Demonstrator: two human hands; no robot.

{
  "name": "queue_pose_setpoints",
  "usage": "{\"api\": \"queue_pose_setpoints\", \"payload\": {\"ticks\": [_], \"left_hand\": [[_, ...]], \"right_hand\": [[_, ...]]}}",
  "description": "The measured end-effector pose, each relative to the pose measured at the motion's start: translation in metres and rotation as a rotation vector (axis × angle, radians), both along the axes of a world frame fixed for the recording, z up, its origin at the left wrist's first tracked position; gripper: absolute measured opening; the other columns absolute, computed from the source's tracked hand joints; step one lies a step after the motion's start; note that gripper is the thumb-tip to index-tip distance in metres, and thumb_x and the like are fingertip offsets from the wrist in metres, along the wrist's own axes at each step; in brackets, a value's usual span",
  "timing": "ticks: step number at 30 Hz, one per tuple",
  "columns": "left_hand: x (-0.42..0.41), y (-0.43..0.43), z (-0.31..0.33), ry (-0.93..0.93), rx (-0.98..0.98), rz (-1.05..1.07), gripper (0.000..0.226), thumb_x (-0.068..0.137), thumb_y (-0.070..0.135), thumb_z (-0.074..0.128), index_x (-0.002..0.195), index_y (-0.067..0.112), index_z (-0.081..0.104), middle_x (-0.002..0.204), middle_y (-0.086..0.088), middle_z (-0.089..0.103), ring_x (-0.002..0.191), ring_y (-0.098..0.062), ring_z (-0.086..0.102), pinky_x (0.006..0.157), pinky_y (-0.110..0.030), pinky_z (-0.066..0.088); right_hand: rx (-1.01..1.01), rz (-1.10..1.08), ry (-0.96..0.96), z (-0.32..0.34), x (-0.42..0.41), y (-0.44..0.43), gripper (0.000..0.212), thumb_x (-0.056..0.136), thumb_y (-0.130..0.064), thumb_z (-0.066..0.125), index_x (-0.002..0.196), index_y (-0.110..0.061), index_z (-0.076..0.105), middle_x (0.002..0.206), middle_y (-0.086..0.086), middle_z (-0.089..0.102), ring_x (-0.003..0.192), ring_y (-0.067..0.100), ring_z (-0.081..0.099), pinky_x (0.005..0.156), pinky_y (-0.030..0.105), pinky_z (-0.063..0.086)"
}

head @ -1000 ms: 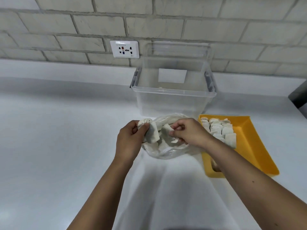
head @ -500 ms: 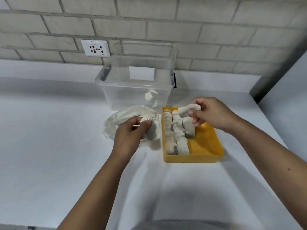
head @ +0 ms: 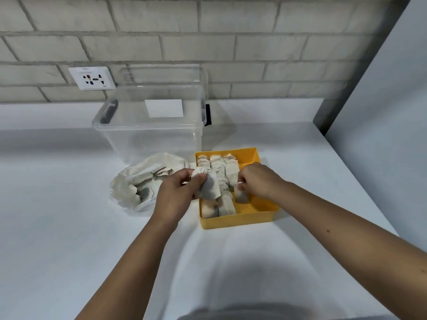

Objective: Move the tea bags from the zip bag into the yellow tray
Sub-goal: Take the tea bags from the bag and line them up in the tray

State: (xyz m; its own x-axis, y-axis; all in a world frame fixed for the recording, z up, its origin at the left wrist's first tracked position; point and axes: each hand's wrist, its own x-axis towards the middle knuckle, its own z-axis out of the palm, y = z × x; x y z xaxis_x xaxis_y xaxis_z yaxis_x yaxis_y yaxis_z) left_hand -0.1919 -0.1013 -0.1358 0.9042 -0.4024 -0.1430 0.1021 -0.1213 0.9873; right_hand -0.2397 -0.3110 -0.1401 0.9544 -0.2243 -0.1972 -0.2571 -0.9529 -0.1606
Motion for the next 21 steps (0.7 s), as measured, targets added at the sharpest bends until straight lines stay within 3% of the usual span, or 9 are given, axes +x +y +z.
{"api": "queue_pose_setpoints", "payload": {"ticks": [3,6,14,17,19,21], "left_hand": [[-0.001,-0.001,-0.002,0.053,-0.006,0.011,0.013,0.094,0.018,0.066,0.091,0.010,0.076,0.086,-0.013,0.074,0.086,-0.029,0.072,0.070,-0.030,0.060],[0.000,-0.001,-0.004,0.078,0.010,0.009,0.016,0.096,0.018,0.064,0.094,0.008,0.076,0.095,-0.023,0.073,0.091,-0.033,0.073,0.068,-0.028,0.059],[0.004,-0.007,-0.004,0.157,-0.025,-0.018,0.014,0.096,0.015,0.063,0.094,0.007,0.075,0.085,-0.007,0.078,0.077,-0.018,0.075,0.064,-0.024,0.060],[0.004,-0.009,-0.004,0.163,-0.033,-0.028,0.014,0.095,0.016,0.064,0.098,0.010,0.076,0.089,-0.006,0.079,0.081,-0.019,0.075,0.073,-0.029,0.061],[0.004,-0.010,-0.004,0.165,-0.037,-0.029,0.014,0.095,0.016,0.064,0.099,0.012,0.076,0.091,-0.006,0.079,0.083,-0.020,0.076,0.075,-0.029,0.061],[0.004,-0.011,-0.003,0.168,-0.044,-0.028,0.013,0.095,0.017,0.065,0.097,0.013,0.077,0.090,-0.006,0.079,0.082,-0.018,0.075,0.071,-0.026,0.061]], "right_hand": [[0.065,-0.070,-0.065,-0.009,0.011,-0.006,0.008,0.087,-0.020,0.069,0.094,-0.015,0.067,0.104,0.009,0.065,0.091,0.025,0.061,0.078,0.035,0.051],[0.141,-0.167,-0.152,-0.015,0.019,-0.010,0.007,0.085,-0.013,0.070,0.086,-0.017,0.064,0.098,0.006,0.068,0.084,0.019,0.061,0.070,0.028,0.043],[0.237,-0.205,-0.179,-0.025,0.028,-0.015,0.014,0.079,-0.015,0.077,0.085,-0.017,0.065,0.092,0.004,0.068,0.080,0.018,0.058,0.066,0.025,0.039],[0.212,-0.193,-0.181,-0.023,0.024,-0.015,0.024,0.077,-0.022,0.080,0.094,-0.018,0.064,0.097,0.003,0.067,0.086,0.020,0.060,0.069,0.027,0.044],[0.184,-0.176,-0.260,-0.012,0.017,-0.012,0.026,0.077,-0.024,0.079,0.099,-0.020,0.065,0.100,-0.001,0.065,0.087,0.016,0.059,0.074,0.027,0.048],[0.263,-0.172,-0.418,0.003,0.008,-0.003,0.015,0.084,-0.025,0.073,0.098,-0.022,0.069,0.094,-0.008,0.066,0.076,0.004,0.057,0.070,0.017,0.044]]}}
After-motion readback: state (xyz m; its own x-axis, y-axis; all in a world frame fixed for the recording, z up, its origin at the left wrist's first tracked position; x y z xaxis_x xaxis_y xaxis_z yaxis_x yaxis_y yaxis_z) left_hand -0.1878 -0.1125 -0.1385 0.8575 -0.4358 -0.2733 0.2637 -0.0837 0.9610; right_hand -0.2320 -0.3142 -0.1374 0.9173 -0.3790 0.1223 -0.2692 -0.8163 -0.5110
